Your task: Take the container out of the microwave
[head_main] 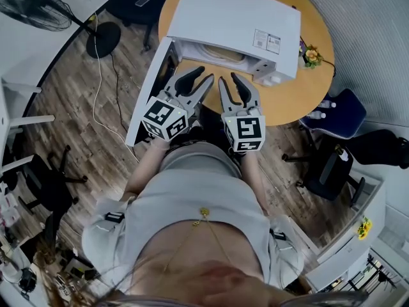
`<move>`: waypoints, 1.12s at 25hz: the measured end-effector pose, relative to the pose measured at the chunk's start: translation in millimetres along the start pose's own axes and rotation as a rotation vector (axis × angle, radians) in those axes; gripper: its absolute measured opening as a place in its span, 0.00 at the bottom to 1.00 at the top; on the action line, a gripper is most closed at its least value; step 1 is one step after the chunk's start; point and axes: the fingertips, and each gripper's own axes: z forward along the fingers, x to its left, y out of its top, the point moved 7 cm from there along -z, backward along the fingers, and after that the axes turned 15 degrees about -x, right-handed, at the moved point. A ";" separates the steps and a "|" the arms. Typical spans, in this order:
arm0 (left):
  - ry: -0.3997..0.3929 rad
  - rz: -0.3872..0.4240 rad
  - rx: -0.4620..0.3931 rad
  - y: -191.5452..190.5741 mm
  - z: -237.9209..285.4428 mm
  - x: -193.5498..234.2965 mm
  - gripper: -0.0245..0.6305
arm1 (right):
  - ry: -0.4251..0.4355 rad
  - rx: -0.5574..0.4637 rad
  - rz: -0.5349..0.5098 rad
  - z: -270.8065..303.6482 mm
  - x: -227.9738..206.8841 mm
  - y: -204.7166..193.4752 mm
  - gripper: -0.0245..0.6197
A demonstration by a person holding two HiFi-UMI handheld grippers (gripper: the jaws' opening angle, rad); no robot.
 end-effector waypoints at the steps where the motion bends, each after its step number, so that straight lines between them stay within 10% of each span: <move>1: 0.001 0.001 0.002 -0.2 1.6 1.5 0.23 | 0.001 0.000 -0.001 2.1 -1.3 -0.4 0.23; 28: 0.055 -0.003 0.071 -19.9 25.7 25.5 0.23 | 0.054 0.102 -0.016 38.4 -29.7 -26.6 0.23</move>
